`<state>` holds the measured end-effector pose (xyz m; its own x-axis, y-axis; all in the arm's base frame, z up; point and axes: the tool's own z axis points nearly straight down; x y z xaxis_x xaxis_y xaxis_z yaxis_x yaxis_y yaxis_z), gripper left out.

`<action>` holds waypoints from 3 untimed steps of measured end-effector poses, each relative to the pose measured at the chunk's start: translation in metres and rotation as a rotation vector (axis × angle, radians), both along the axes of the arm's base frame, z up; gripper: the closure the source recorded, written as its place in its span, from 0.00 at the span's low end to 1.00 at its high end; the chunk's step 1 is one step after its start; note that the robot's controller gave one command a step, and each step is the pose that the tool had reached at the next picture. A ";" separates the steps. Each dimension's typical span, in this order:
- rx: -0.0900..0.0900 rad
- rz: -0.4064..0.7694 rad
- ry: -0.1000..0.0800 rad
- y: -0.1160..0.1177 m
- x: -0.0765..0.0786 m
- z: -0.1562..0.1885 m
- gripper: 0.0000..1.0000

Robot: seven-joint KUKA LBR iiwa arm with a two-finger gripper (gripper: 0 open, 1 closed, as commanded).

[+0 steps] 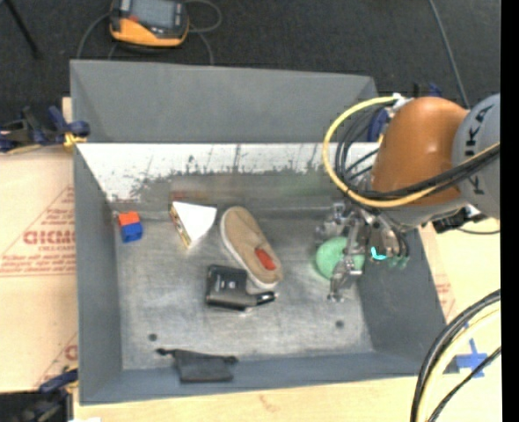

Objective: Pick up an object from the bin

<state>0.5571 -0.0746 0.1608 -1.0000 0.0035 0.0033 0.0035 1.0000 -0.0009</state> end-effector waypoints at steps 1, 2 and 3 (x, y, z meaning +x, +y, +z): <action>-0.001 0.001 -0.007 0.000 0.002 0.004 0.00; -0.002 0.004 -0.007 -0.041 0.019 -0.082 1.00; -0.002 0.006 -0.007 -0.041 0.019 -0.082 0.00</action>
Offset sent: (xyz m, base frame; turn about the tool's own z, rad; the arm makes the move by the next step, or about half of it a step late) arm 0.0182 -0.0391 -0.0832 -0.0055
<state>0.5762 -0.1155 0.0785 -1.0000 -0.0023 -0.0035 -0.0023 1.0000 -0.0027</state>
